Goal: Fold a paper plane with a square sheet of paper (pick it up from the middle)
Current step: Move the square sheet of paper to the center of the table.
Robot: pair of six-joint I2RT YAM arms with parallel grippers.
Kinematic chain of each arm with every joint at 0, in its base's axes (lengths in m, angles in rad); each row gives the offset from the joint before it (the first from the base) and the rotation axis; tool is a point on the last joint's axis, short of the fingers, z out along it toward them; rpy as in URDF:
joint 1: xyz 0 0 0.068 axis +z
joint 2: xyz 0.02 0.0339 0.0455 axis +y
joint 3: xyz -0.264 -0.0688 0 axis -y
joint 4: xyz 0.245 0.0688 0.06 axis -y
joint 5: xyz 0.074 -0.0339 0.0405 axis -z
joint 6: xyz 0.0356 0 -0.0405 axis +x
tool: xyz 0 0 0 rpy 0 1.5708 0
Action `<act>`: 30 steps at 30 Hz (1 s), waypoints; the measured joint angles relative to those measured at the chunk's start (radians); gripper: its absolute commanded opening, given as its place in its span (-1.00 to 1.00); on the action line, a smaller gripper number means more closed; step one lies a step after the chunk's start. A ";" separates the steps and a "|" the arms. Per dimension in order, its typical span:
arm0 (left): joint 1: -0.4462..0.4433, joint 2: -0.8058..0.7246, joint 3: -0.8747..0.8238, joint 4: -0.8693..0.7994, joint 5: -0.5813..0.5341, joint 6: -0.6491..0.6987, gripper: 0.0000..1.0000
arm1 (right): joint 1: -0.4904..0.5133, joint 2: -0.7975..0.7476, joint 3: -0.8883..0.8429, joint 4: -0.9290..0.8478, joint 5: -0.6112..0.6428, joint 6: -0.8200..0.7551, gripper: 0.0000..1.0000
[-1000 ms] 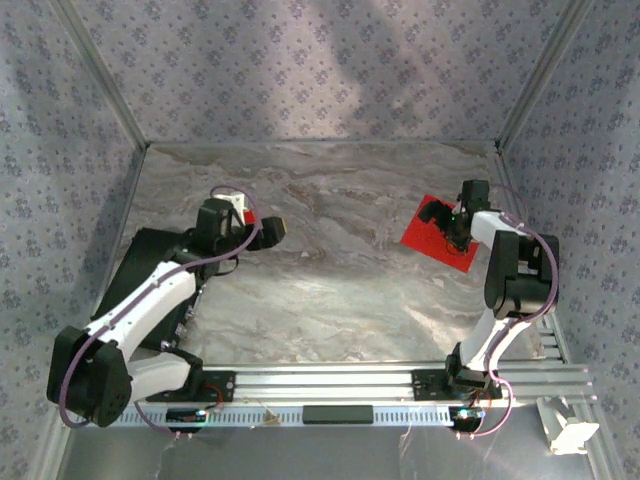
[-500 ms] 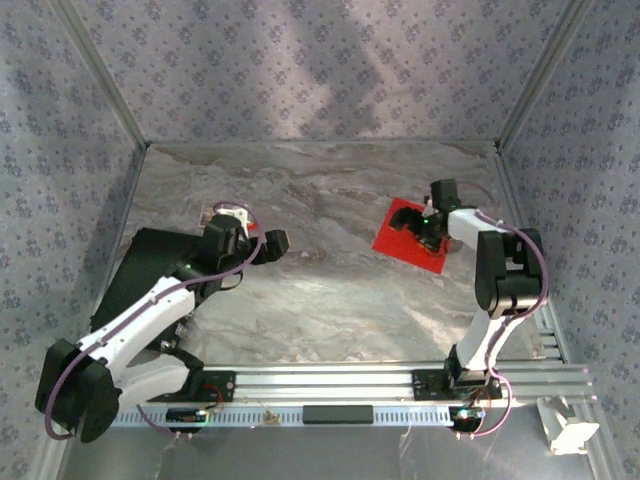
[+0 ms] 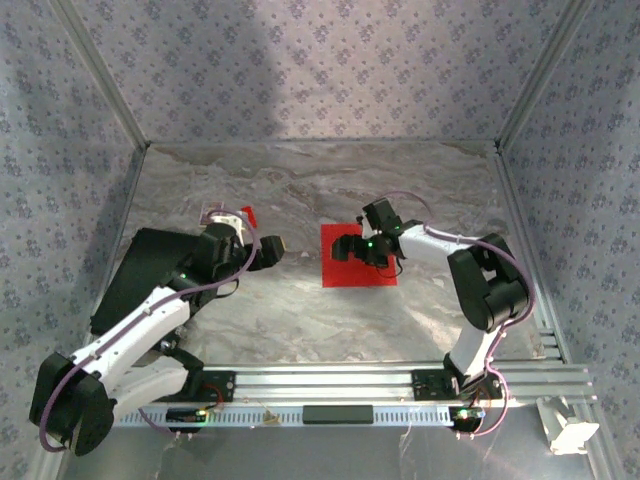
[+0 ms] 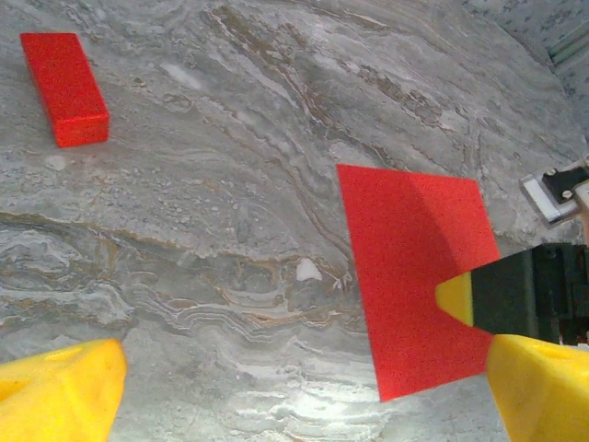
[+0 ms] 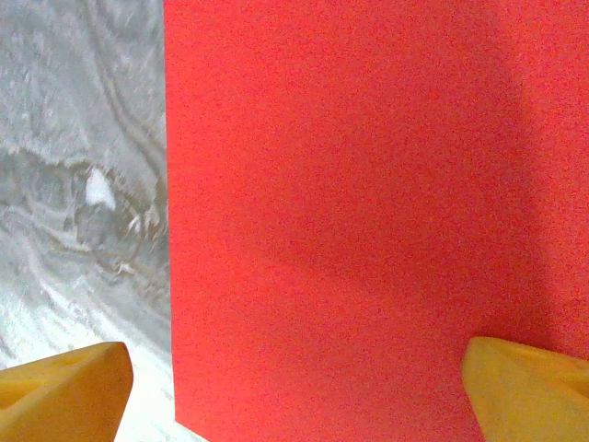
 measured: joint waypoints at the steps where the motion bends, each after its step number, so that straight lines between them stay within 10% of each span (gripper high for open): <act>1: 0.000 0.005 0.000 0.001 0.011 0.000 0.99 | 0.005 -0.005 0.000 -0.010 -0.001 -0.003 0.92; 30: -0.167 0.427 0.530 -0.370 -0.106 -0.013 0.99 | 0.017 -0.005 -0.048 0.075 -0.051 0.015 0.81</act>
